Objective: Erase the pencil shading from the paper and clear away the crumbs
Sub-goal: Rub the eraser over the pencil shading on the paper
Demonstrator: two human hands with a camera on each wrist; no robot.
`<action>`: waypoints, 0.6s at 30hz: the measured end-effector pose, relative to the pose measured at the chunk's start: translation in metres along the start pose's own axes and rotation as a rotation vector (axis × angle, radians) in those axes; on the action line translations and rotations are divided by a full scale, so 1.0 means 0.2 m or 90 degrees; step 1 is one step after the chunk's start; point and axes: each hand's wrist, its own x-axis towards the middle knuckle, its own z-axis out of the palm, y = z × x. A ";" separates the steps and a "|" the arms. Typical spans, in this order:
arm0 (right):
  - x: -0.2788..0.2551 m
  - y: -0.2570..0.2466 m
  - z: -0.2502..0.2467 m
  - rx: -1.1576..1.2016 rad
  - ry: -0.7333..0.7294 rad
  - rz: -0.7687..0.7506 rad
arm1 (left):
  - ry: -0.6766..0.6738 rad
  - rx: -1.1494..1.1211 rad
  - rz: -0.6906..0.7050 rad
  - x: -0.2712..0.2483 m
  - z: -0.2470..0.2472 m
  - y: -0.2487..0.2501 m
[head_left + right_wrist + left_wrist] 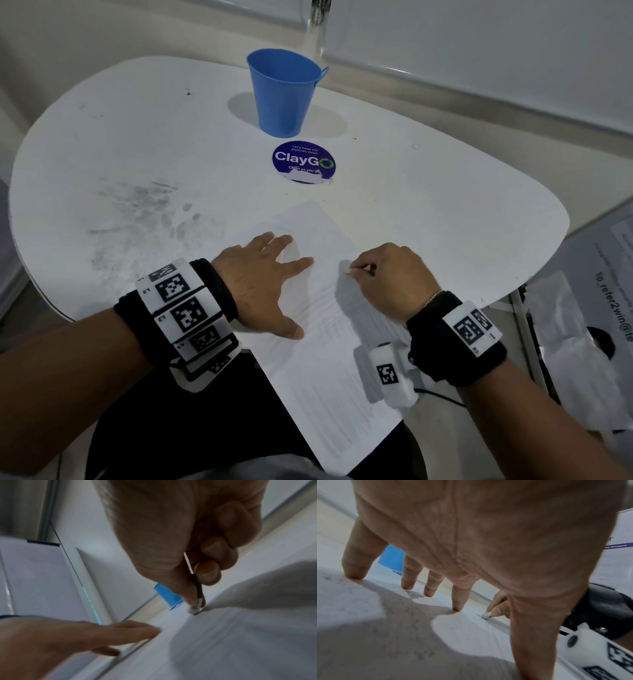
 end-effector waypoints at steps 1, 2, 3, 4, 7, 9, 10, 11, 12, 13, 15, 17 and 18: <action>0.01 0.02 -0.01 0.009 0.017 0.021 | -0.001 0.001 -0.002 0.00 0.00 0.00; 0.02 0.03 -0.02 0.013 0.039 0.040 | -0.001 0.001 -0.002 0.00 0.00 0.00; 0.03 0.03 -0.02 0.005 0.053 0.049 | 0.000 -0.001 -0.003 0.00 0.00 0.00; 0.02 0.03 -0.01 -0.008 0.051 0.042 | 0.002 -0.003 -0.002 0.00 0.00 0.00; -0.02 -0.01 0.03 -0.018 0.006 -0.011 | 0.000 -0.003 0.001 0.00 0.00 0.00; 0.00 0.02 0.00 -0.018 0.004 0.008 | -0.002 0.000 0.000 0.00 0.00 0.00; 0.02 0.04 -0.02 -0.024 0.022 0.027 | -0.003 0.001 0.000 0.00 0.00 0.00; 0.03 0.07 -0.05 -0.029 0.041 0.045 | -0.003 0.001 -0.001 0.00 0.00 0.00; 0.04 0.09 -0.06 -0.017 0.052 0.054 | -0.002 0.000 -0.001 0.00 0.00 0.00; 0.04 0.10 -0.07 0.011 0.053 0.050 | -0.002 0.000 0.000 0.01 0.00 -0.01; 0.04 0.08 -0.07 0.063 0.052 0.026 | -0.004 0.001 0.000 0.01 0.00 -0.01; 0.04 0.07 -0.06 0.067 0.054 0.021 | -0.006 0.003 0.000 0.01 0.00 -0.01; 0.04 0.06 -0.05 0.060 0.053 0.021 | -0.006 0.003 0.000 0.01 0.00 -0.01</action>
